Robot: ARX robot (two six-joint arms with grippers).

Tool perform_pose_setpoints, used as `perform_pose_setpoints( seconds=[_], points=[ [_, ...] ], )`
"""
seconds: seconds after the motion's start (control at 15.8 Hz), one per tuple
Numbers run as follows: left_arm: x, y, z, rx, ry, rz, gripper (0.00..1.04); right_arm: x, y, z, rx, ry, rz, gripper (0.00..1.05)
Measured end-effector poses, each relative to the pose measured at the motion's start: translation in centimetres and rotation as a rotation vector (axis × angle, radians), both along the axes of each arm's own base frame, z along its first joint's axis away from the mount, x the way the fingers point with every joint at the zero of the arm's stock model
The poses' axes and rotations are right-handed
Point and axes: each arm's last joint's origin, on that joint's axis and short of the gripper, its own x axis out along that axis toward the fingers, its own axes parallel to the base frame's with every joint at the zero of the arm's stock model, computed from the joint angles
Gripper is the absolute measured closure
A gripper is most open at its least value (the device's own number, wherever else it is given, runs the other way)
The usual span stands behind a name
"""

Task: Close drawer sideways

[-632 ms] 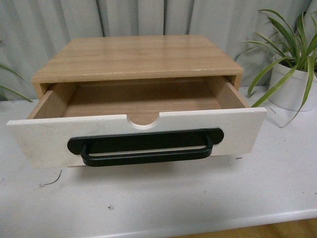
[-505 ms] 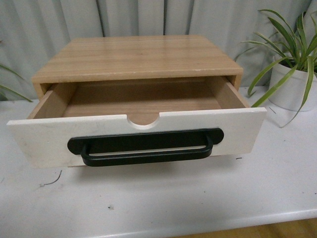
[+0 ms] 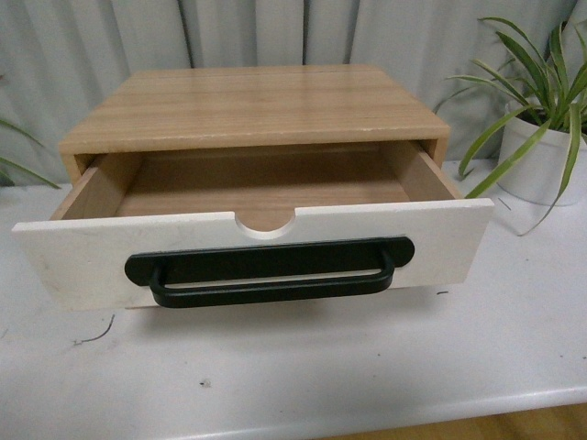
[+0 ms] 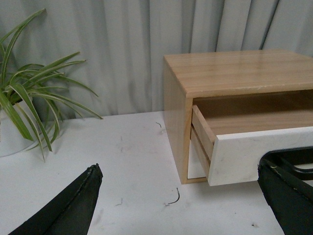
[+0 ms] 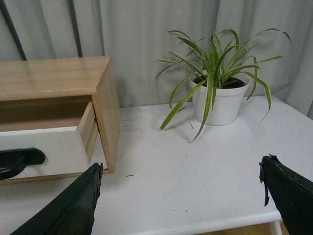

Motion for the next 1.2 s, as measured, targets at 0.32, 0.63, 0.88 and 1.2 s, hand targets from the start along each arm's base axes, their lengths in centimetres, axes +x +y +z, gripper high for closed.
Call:
perform_pose_setpoints(
  seconds=[0.32,0.63,0.88,1.2],
  points=[
    [0.0,0.0,0.0,0.0,0.0,0.0,0.07,0.0,0.0,0.0,0.0,0.0,0.0,0.06],
    [0.2,-1.2,-0.3,0.058,0.261,-0.32,0.07,1.1,0.8,0.4,0.12,0.254,-0.034,0.06],
    [1.7,-4.1,-0.8,0.459,0.288,-0.675,0.07,4.5,4.6,1.6,-0.134,0.531,0.418,0.06],
    [5.0,-7.1,-1.3,0.655,0.258,-0.842,0.07,10.5,8.9,0.2,-0.446,0.605,0.605,0.06]
  ],
)
